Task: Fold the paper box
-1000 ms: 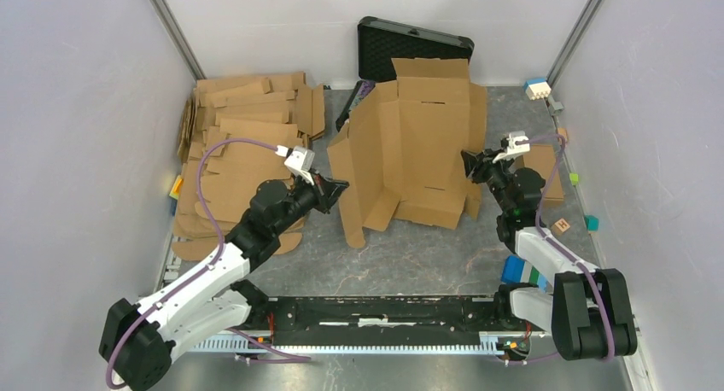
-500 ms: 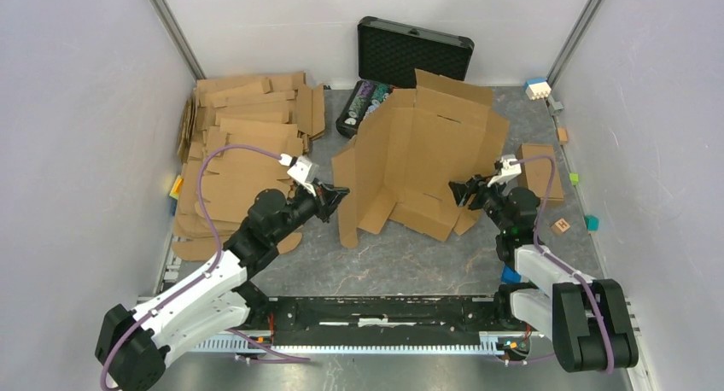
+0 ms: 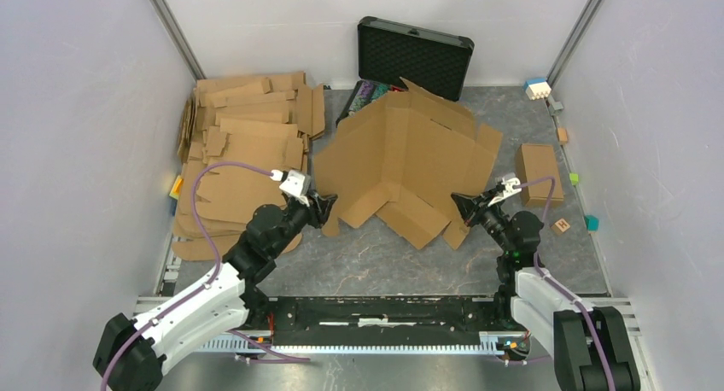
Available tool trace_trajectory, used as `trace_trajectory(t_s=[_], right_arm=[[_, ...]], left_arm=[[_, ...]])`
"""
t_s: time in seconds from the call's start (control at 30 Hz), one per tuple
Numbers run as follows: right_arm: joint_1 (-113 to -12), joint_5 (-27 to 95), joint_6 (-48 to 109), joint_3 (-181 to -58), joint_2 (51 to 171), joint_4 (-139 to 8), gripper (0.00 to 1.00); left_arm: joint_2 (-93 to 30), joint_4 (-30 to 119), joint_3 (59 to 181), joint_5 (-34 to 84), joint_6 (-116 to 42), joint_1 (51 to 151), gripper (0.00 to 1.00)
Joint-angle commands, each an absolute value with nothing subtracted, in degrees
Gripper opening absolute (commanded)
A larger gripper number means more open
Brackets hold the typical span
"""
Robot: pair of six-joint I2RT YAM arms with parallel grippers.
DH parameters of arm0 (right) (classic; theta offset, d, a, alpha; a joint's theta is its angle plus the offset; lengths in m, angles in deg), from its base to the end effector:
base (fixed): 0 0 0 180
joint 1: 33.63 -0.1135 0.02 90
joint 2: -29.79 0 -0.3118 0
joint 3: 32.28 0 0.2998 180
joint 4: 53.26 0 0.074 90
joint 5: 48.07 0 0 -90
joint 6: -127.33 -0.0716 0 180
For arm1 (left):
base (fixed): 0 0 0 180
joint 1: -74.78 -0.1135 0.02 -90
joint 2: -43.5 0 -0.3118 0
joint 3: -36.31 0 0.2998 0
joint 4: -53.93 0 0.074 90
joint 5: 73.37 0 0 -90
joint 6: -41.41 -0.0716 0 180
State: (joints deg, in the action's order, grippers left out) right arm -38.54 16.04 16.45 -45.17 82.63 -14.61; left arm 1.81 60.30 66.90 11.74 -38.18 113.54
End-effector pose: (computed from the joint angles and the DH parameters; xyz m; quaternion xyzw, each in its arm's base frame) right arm 0.1965 0.0483 0.1663 -0.0583 0.7119 0.3082 0.6283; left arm 0.1802 -0.1369 0.2512 0.1520 0.7197 -0.2530 0.6284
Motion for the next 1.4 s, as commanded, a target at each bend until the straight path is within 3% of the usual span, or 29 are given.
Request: trace_trajectory(t_s=[0.0,0.1,0.17,0.43,0.6,0.8,1.03,1.3,1.37], right_arm=[[-38.9,16.4,16.9,-42.7,80.1,-10.9,0.06],[-38.9,16.4,16.8,-41.6,79.4,-10.0,0.0],[-38.9,15.6,16.7,-41.1,79.2,-9.3,0.0],[-40.2,13.6,17.3,-40.5,77.0,-6.4,0.0],[-40.8,14.7,18.8,-40.6,75.3,-8.4,0.0],[-41.5,14.1,19.1,-40.4,75.6,-7.4,0.0],[-41.7,12.0,18.1,-41.9,72.6,-10.0,0.0],[-41.8,9.4,15.6,-40.1,70.9,-7.6,0.0],[-41.8,8.9,15.0,-40.0,71.2,-6.8,0.0]], left_arm=[[5.0,63.2,64.6,4.6,-39.2,113.9,0.55],[7.3,64.1,62.7,0.9,-37.3,113.8,0.77],[7.7,64.2,62.0,-1.0,-36.6,113.8,0.84],[-2.1,60.0,66.7,0.2,-32.3,113.6,0.88],[-12.3,57.8,72.4,9.3,-28.4,111.2,0.88],[-25.5,59.5,79.3,20.3,-25.8,109.6,0.75],[-32.0,66.9,79.4,27.9,-25.7,107.1,0.7],[-40.1,79.6,76.0,31.7,-14.7,107.1,0.73],[-42.7,86.4,73.6,29.4,-9.8,107.2,0.8]])
